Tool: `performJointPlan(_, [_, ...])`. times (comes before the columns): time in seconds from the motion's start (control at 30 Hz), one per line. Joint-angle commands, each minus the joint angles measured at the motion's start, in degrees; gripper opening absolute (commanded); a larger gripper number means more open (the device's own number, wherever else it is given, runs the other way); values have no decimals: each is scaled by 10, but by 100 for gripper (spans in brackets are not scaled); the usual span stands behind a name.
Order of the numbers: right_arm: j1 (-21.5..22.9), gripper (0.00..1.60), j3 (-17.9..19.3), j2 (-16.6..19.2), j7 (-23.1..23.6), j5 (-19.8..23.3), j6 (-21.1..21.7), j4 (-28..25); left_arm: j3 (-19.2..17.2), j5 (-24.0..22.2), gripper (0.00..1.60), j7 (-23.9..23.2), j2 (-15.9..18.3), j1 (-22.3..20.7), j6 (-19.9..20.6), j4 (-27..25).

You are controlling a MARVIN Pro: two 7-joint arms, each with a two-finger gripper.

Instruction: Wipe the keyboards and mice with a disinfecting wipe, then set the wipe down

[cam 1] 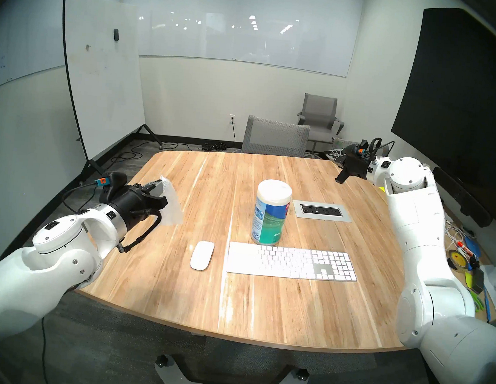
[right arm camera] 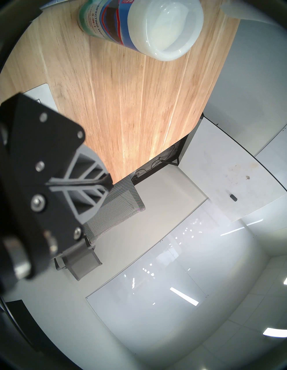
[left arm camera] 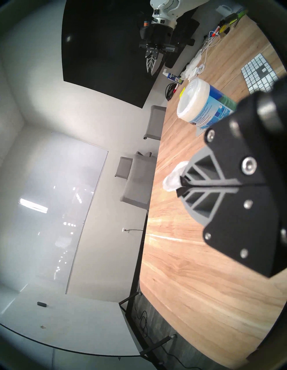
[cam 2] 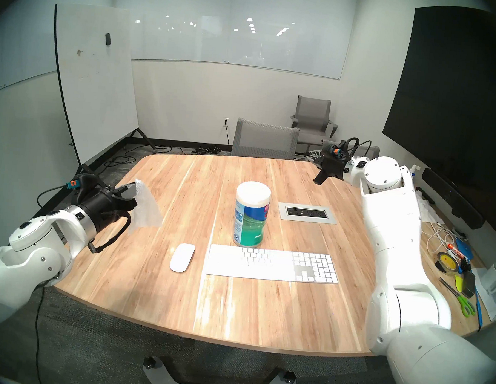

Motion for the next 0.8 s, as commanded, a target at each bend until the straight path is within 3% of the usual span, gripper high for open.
performJointPlan(0.0, [15,0,1,-1,-1,2,1,-11,12,-25,0,-8,-10,-26,16,19])
performJointPlan(0.33, [15,0,1,-1,-1,2,1,-11,-7,-75,0,-11,7,-23,58,-4])
performJointPlan(0.53, [15,0,1,-1,-1,2,1,-11,-12,-97,0,6,12,22,74,-36])
performJointPlan(0.77, [15,0,1,-1,-1,2,0,-11,24,-83,0,4,3,53,70,-36])
